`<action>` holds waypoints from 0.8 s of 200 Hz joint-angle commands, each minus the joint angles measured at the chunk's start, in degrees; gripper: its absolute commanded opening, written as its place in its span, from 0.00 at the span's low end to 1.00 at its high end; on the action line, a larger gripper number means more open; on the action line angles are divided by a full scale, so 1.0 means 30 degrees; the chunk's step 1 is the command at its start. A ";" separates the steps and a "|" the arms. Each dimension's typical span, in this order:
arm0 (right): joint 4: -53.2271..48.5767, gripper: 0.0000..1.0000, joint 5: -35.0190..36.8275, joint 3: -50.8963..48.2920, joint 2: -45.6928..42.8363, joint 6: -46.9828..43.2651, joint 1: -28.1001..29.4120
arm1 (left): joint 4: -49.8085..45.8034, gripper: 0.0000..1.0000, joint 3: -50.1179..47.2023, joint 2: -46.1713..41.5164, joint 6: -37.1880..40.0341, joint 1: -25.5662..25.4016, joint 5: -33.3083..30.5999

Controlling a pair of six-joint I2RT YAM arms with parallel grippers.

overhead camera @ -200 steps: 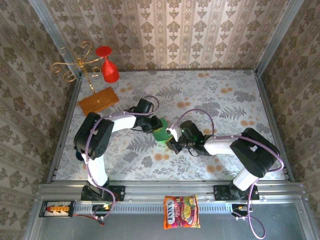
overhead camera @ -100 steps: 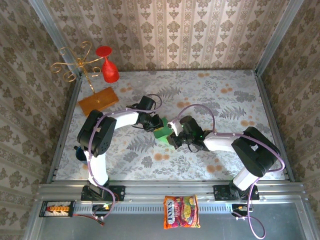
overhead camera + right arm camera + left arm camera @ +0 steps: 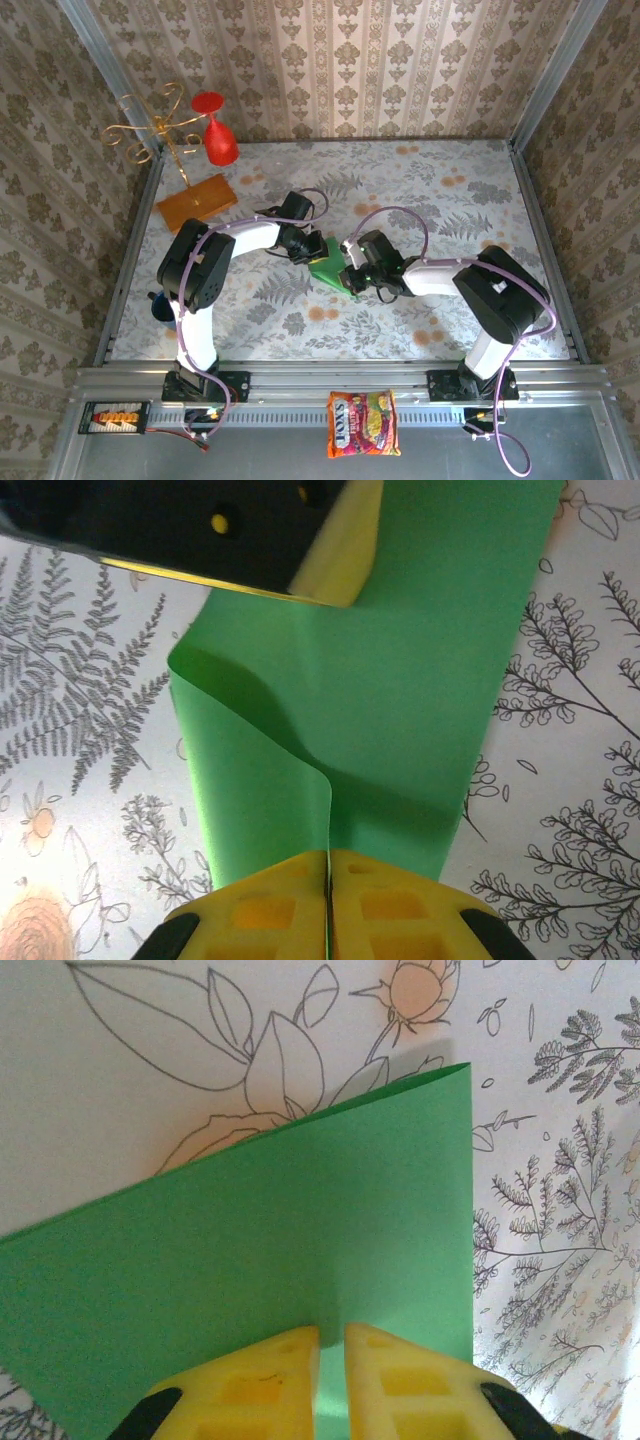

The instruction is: Fold a paper plane with a square sheet of paper (pick it up from the middle)

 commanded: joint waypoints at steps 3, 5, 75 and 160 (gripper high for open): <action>-0.0482 0.09 0.0690 0.0464 0.0417 0.0516 -0.0097 | -0.1239 0.15 0.0285 0.0732 0.0674 -0.0136 0.0223; -0.0494 0.09 0.0692 0.0481 0.0428 0.0502 -0.0087 | -0.1267 0.14 0.0300 0.0737 0.0705 -0.0136 0.0223; -0.1141 0.09 0.0499 0.0759 0.0784 0.0311 -0.0083 | -0.1564 0.14 0.0801 0.0502 0.1335 -0.0149 0.0634; -0.2382 0.09 0.0019 0.0513 0.0241 0.1184 -0.0071 | -0.0273 0.19 0.1161 -0.0664 0.0520 0.0042 -0.0306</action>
